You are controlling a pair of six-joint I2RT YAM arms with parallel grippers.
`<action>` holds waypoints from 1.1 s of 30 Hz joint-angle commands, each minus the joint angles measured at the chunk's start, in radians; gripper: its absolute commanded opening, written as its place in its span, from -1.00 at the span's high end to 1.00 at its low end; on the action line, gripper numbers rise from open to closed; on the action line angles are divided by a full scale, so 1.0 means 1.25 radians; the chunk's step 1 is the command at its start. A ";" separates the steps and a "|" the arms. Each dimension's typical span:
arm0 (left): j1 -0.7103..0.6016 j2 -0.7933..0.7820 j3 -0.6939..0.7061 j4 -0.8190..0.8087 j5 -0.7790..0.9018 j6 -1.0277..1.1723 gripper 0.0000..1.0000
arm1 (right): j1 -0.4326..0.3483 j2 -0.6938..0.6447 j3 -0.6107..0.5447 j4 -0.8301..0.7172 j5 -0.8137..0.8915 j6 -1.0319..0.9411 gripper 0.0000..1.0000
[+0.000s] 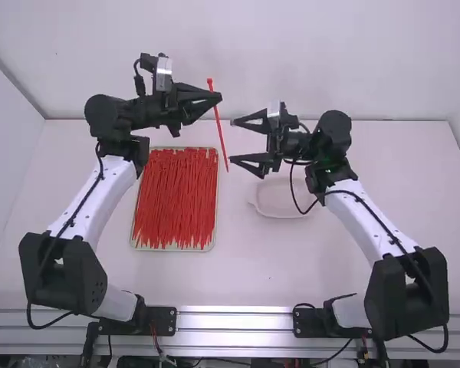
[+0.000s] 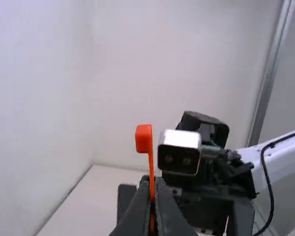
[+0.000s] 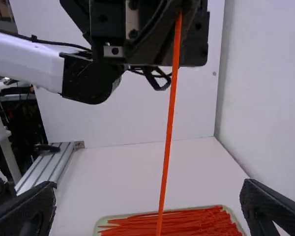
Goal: Fasten the cable tie
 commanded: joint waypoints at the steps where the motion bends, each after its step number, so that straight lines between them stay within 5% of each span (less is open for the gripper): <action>1: -0.005 -0.020 0.021 0.029 -0.014 -0.098 0.97 | 0.008 0.003 0.024 -0.012 0.022 -0.006 -0.96; 11: -0.005 -0.020 0.040 0.099 -0.028 -0.202 0.97 | 0.025 0.003 0.024 -0.141 0.006 -0.110 -0.63; 21: -0.008 -0.020 0.135 -0.105 -0.019 -0.099 0.97 | 0.060 0.003 0.024 -0.200 0.007 -0.170 -0.36; 30: -0.062 -0.018 0.137 -0.298 -0.013 0.077 0.97 | 0.055 0.003 0.024 -0.108 0.010 -0.095 -0.36; 32: -0.068 -0.018 0.136 -0.310 -0.012 0.099 0.96 | 0.044 0.003 0.024 -0.086 0.010 -0.075 0.00; 33: -0.069 -0.018 0.136 -0.309 -0.011 0.101 0.97 | 0.039 0.003 0.024 -0.084 0.010 -0.075 0.46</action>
